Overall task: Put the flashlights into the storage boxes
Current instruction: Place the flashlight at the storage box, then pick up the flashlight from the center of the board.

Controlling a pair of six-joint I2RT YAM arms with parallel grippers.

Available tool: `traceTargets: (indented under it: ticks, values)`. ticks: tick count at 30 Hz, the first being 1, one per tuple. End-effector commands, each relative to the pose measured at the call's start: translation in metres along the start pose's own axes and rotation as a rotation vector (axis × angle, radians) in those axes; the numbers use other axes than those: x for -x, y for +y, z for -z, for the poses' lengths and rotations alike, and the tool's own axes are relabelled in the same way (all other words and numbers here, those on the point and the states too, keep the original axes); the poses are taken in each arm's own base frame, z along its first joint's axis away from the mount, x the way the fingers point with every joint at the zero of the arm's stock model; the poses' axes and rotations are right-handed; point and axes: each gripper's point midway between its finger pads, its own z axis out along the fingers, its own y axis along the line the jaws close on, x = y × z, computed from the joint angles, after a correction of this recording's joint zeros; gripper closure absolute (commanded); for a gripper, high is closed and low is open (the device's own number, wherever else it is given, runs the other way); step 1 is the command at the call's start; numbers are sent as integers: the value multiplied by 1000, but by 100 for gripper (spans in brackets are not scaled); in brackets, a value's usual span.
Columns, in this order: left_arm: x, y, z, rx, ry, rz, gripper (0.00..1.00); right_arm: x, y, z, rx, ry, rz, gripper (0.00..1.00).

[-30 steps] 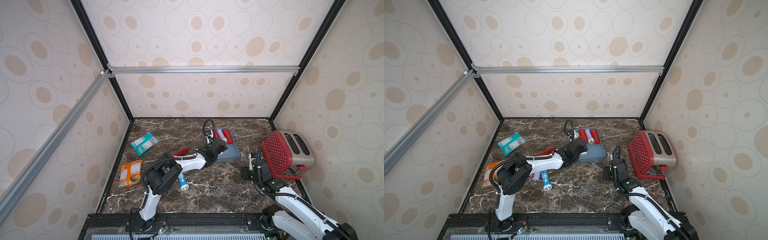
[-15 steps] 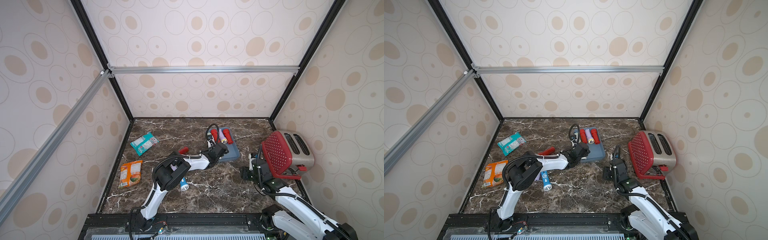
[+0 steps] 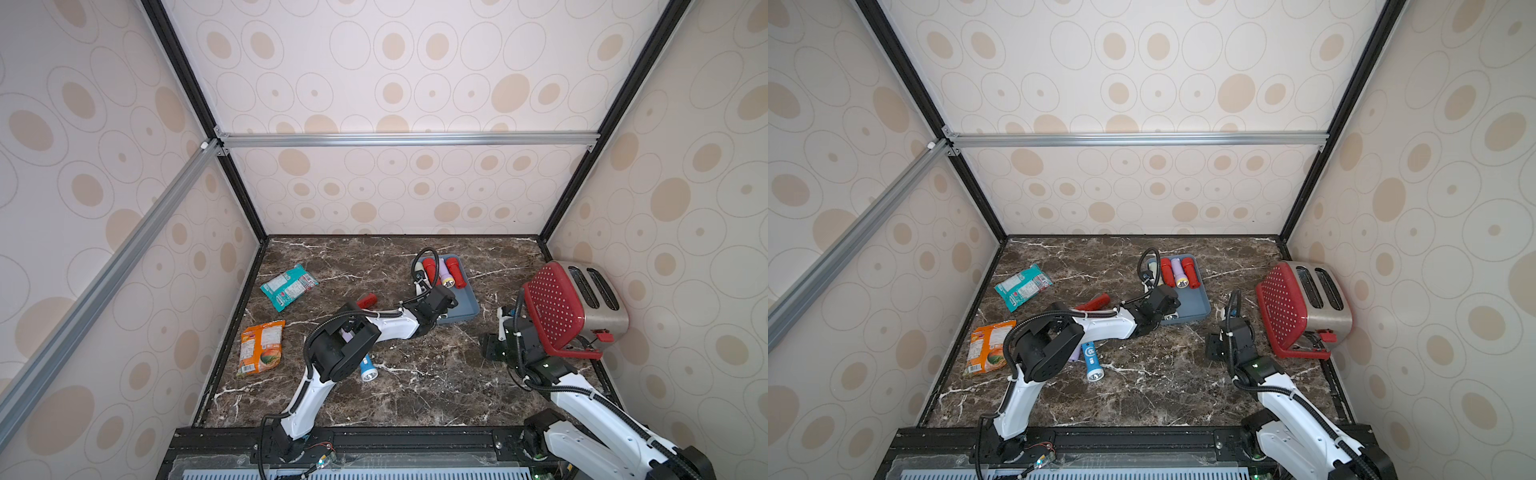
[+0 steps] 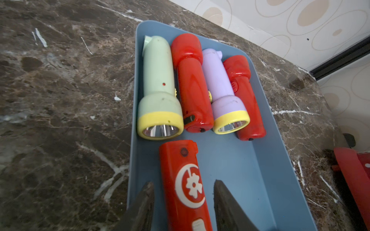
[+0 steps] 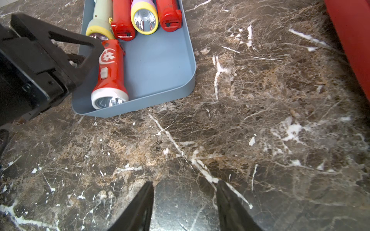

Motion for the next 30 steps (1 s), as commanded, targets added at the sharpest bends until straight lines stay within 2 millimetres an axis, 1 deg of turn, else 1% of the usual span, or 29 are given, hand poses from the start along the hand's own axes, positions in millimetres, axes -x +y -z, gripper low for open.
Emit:
traceTargets:
  ticks: [1,6,9,11,13,16,19,20,23,25,26,30]
  values:
    - [16,0,14,12,-22,20,51,0,1,0,4,-6,-1,47]
    - [28,2,29,-9,-52,38,51,0,0,0,0,-5,0,47]
    - [45,6,44,9,-87,0,51,-1,-1,1,-6,-6,-2,47]
    - [59,16,58,51,-114,-50,50,0,-2,1,-5,-11,-2,47]
    - [73,33,71,122,-136,-104,47,-1,-1,2,-3,-11,-3,47]
    - [92,76,85,289,-174,-210,46,-1,1,2,12,-12,4,47]
    - [102,117,89,431,-142,-325,47,-1,3,1,19,-6,7,48]
    - [102,130,87,446,-106,-352,48,-2,3,1,21,-4,7,48]
    - [91,152,77,395,12,-407,46,-1,4,1,26,-5,8,47]
    - [87,166,75,404,61,-423,44,-2,5,0,29,0,9,47]
    - [85,171,76,415,76,-449,42,-2,4,0,28,1,9,48]
    - [79,183,75,476,128,-577,29,-2,6,2,37,-5,10,47]
